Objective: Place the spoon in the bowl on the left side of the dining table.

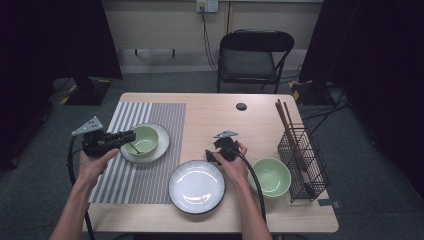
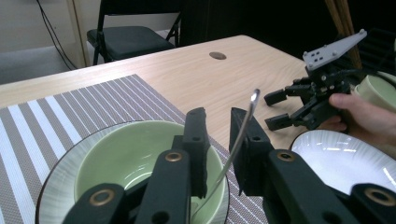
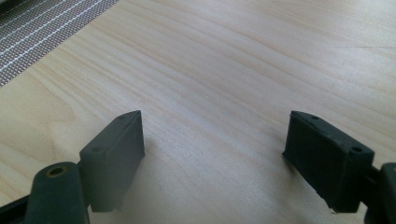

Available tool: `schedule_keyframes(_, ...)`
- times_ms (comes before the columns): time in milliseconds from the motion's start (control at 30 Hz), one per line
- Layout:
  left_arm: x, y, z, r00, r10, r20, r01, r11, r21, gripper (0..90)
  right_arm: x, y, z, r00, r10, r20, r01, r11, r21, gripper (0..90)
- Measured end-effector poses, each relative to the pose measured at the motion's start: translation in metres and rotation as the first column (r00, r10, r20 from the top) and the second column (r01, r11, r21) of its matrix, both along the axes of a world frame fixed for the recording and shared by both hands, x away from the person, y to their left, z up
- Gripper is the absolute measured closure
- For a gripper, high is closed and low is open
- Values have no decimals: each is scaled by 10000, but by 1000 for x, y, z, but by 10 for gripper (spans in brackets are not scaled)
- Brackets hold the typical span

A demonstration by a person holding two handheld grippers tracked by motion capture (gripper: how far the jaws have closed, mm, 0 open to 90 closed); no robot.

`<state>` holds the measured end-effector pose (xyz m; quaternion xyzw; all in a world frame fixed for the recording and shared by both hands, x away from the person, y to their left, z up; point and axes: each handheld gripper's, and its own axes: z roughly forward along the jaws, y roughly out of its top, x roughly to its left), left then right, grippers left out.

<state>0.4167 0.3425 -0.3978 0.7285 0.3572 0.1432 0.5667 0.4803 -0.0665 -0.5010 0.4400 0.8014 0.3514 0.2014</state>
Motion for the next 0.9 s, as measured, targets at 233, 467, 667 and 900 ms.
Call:
schedule_keyframes(233, -1, 7, -4, 9991, 419, 46, -421, 9984, 379, 802, 0, 0, 0, 10000, -6, -5, 6, 10000, -15, 188)
schedule_keyframes(467, -3, 8, 3, 9993, 378, 35, -378, 9992, 138, 801, 0, 0, 0, 10000, 7, 6, -7, 10000, -18, 188)
schedule_keyframes(667, -15, -1, 10, 9997, 256, 36, -256, 9996, 92, 794, 0, 0, 0, 10000, 9, 9, -9, 10000, -20, 188)
schedule_keyframes(900, -37, -11, 1, 9992, 357, -203, -352, 9991, 246, 807, 0, 0, 0, 10000, 10, 10, -10, 10000, -20, 187)
